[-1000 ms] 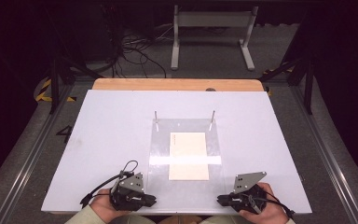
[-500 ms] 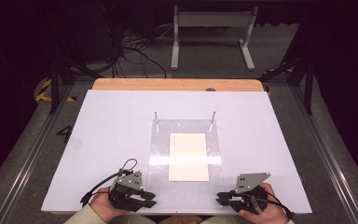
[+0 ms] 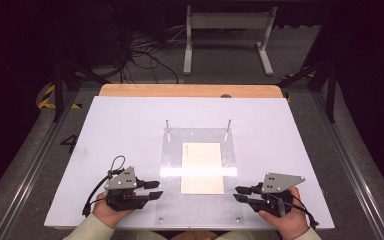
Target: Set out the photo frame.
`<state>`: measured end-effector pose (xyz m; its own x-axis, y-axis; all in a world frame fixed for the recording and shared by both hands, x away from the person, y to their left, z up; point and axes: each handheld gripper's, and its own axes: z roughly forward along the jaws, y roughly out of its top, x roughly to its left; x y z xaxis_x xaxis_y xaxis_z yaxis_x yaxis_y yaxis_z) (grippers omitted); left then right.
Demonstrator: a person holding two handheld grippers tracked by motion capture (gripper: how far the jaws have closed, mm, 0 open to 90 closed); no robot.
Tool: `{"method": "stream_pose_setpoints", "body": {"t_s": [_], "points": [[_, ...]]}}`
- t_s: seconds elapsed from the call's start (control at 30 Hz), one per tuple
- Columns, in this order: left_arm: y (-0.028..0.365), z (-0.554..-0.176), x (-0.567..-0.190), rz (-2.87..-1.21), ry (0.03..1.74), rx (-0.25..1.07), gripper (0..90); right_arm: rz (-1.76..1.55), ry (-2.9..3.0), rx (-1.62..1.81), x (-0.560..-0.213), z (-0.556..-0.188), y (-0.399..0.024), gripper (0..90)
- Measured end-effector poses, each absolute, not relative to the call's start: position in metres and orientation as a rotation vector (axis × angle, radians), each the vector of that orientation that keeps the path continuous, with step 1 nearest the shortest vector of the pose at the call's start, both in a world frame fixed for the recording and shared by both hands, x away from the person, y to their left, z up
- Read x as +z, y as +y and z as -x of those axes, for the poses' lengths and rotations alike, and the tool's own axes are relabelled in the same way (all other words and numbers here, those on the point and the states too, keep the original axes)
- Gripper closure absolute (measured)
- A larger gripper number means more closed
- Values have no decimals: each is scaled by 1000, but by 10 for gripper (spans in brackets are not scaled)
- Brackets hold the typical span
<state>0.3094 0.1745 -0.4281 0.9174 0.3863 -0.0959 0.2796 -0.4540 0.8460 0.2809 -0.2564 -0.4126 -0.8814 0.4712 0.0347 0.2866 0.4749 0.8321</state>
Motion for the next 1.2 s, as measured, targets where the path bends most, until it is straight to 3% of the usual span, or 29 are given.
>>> {"method": "stream_pose_setpoints", "body": {"t_s": [0.2,0.47,0.77,1.2], "points": [[188,-319,-428,-2007,572,242,565,-690,2480,1361,-404,-295,-257,666],[198,-321,-431,-1968,650,266,502,-712,2433,1333,-384,-317,-254,641],[202,-319,-439,-1951,695,252,484,-749,2421,1300,-366,-351,-248,679],[204,-319,-445,-1967,721,262,479,-901,2372,1181,-352,-412,-238,662]]}}
